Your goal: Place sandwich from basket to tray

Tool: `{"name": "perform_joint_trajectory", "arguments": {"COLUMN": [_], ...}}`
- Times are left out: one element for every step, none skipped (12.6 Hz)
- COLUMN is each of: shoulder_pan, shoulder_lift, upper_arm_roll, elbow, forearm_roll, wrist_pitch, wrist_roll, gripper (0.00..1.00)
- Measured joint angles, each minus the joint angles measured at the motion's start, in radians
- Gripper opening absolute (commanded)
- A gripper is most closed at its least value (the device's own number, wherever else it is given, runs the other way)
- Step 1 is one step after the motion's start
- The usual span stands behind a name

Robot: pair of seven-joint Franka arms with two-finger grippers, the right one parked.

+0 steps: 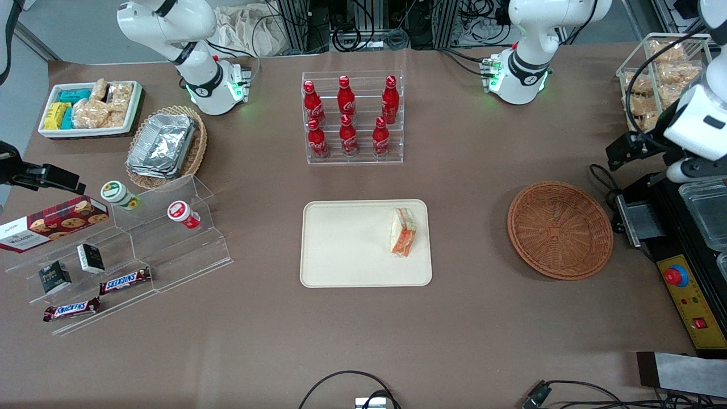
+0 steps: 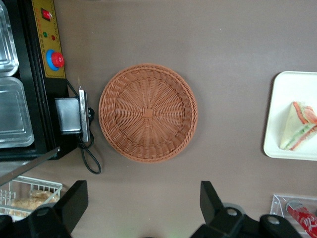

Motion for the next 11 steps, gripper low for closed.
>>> {"name": "perform_joint_trajectory", "arguments": {"shoulder_pan": [0.0, 0.0, 0.0, 0.0, 0.0, -0.001, -0.002, -0.002, -0.002, -0.002, -0.002], "shoulder_lift": [-0.011, -0.017, -0.018, -0.018, -0.018, -0.018, -0.018, -0.019, -0.02, -0.021, -0.023], "upper_arm_roll": [0.013, 0.029, 0.04, 0.045, 0.045, 0.045, 0.045, 0.045, 0.045, 0.045, 0.045], "elbow": [-0.003, -0.005, -0.005, -0.007, -0.008, -0.009, -0.009, -0.009, -0.009, -0.009, -0.009], "forearm_roll": [-0.021, -0.039, -0.049, -0.054, -0.056, -0.056, -0.056, -0.057, -0.057, -0.057, -0.057], "wrist_pitch": [-0.011, -0.022, -0.029, -0.031, -0.031, -0.031, -0.032, -0.033, -0.034, -0.035, -0.035], "wrist_roll": [0.032, 0.07, 0.095, 0.102, 0.102, 0.102, 0.102, 0.102, 0.102, 0.102, 0.102], "gripper": [1.0, 1.0, 1.0, 1.0, 1.0, 1.0, 1.0, 1.0, 1.0, 1.0, 1.0]}}
